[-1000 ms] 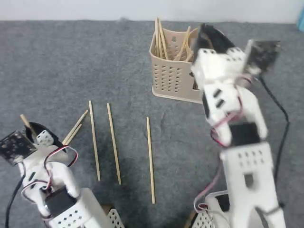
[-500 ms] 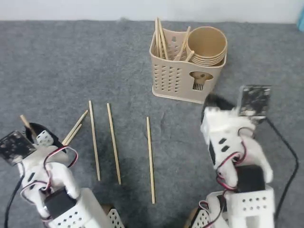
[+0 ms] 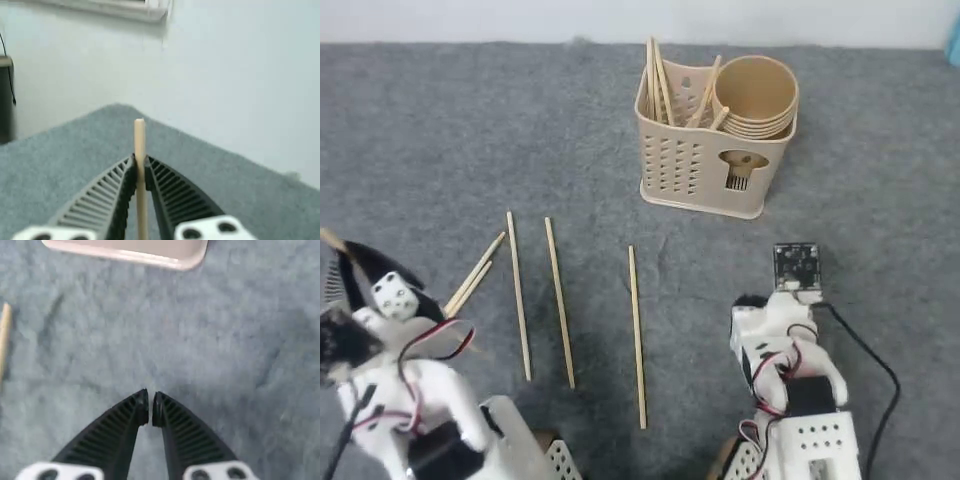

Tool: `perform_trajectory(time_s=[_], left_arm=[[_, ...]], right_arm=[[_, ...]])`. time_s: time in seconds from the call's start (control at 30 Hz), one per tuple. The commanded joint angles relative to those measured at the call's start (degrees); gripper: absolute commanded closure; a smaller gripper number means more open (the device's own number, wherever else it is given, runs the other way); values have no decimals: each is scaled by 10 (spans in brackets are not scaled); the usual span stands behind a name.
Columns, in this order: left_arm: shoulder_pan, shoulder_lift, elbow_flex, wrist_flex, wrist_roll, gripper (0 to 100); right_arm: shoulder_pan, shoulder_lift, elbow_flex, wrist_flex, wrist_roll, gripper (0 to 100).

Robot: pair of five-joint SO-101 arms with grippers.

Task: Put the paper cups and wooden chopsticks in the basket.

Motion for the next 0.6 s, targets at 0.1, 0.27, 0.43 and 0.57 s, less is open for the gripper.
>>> perform_trajectory(time_s=[0.1,0.27,0.43,0.57], left_arm=[[45,98,-161,-26,-8,987],[88,284,-311,-112,-5,987],[219,437,-439,-163,-5,987],[339,485,-456,-241,-5,987]], right_arm=[[6,-81,7,66,4,969],[6,-90,6,77,6,969],[6,-90,6,77,8,969],[7,-90,6,84,8,969]])
